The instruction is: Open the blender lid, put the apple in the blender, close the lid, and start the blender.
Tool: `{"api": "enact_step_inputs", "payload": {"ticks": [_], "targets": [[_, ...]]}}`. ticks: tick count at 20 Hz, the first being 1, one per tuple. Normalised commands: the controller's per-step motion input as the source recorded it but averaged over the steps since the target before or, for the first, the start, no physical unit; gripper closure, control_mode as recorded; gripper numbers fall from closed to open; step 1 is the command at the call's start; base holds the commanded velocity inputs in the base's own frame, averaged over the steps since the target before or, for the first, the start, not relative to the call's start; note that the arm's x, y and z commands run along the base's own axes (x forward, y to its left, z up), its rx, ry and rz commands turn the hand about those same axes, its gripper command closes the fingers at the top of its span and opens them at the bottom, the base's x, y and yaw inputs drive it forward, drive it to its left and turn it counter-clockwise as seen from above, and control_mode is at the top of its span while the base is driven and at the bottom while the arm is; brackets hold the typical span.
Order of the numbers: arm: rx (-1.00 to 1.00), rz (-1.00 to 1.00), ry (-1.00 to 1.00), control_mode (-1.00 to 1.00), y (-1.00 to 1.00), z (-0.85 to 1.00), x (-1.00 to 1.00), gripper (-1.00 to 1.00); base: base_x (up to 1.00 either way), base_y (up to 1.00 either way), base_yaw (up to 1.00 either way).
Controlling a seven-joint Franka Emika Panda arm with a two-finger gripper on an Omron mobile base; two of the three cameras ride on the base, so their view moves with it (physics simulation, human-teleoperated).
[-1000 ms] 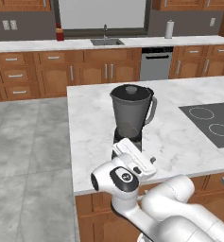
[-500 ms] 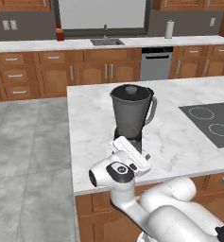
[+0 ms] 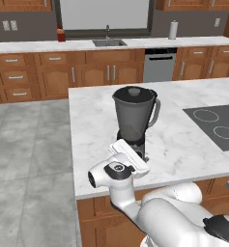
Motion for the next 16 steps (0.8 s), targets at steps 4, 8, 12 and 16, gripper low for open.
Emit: {"api": "enact_step_inputs", "payload": {"ticks": [4, 8, 12, 16], "targets": [[0.0, 0.0, 0.0, -1.0, 0.0, -0.23, 0.34, -1.0, 0.0, 0.0, 0.0], [0.01, 0.01, 0.0, -1.0, 0.0, -0.26, 0.34, -1.0, 0.0, 0.0, 0.0], [0.03, 0.03, -0.07, -1.0, 0.0, -0.18, 0.12, -1.0, 0.0, 0.0, 0.0], [0.05, 0.04, -0.16, -1.0, -0.05, -0.01, 0.0, -1.0, 0.0, 0.0, 0.0]]}}
